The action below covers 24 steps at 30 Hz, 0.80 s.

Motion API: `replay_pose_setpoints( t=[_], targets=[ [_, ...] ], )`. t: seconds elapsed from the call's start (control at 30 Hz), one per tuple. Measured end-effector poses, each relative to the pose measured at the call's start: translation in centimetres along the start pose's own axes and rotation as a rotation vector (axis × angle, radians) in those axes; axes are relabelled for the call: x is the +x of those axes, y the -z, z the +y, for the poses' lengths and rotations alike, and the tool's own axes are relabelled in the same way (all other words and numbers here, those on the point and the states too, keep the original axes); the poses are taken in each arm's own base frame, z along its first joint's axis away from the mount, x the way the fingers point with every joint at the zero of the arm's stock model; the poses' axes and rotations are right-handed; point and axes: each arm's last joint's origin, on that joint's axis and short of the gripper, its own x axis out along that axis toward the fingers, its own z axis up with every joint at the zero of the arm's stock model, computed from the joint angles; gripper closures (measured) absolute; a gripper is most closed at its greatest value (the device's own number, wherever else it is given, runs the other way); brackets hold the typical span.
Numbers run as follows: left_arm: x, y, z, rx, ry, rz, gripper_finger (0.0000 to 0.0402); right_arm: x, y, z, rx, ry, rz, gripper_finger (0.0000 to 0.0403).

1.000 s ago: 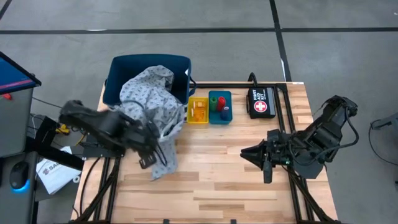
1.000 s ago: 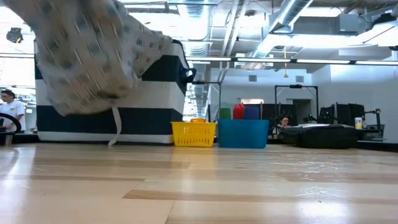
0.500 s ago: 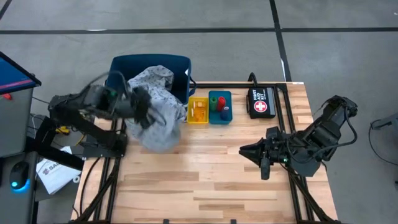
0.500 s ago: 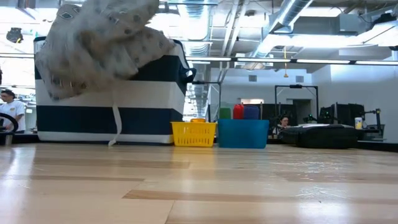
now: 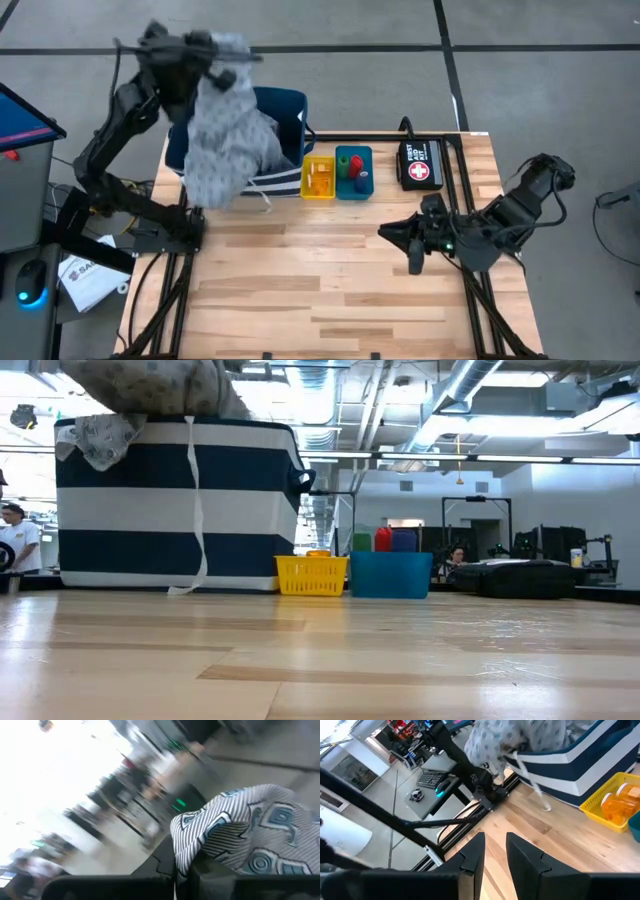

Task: Pick & place medical supplies in basket/bin
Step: Put the blue patient gown into the left blue bin

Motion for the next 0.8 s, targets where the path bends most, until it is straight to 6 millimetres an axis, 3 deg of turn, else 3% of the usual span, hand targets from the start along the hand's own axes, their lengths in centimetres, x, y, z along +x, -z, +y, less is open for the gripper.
replay_pose_setpoints(
  t=[0.17,0.33,0.5,0.67,0.8],
  targets=[
    [2.2,-3.2,0.0,0.046,-0.160,-0.130,0.0401,0.6,-0.5,-0.4,0.011,0.024,-0.015,0.0326],
    [4.6,-3.9,-2.6,0.092,-0.146,-0.143,0.0401,1.1,-0.9,-0.6,0.019,0.042,-0.027,0.0326],
    [6.2,-2.1,-6.4,0.161,0.014,0.001,0.0401,1.2,-1.0,-0.7,0.022,0.040,-0.018,0.0326],
    [5.5,1.1,-8.1,0.089,0.236,0.194,0.0401,1.2,-1.0,-0.7,0.021,0.040,-0.017,0.0326],
    [4.1,3.0,-9.0,0.098,0.297,0.312,0.0401,1.2,-0.9,-0.8,0.010,0.047,-0.012,0.0326]
  ],
)
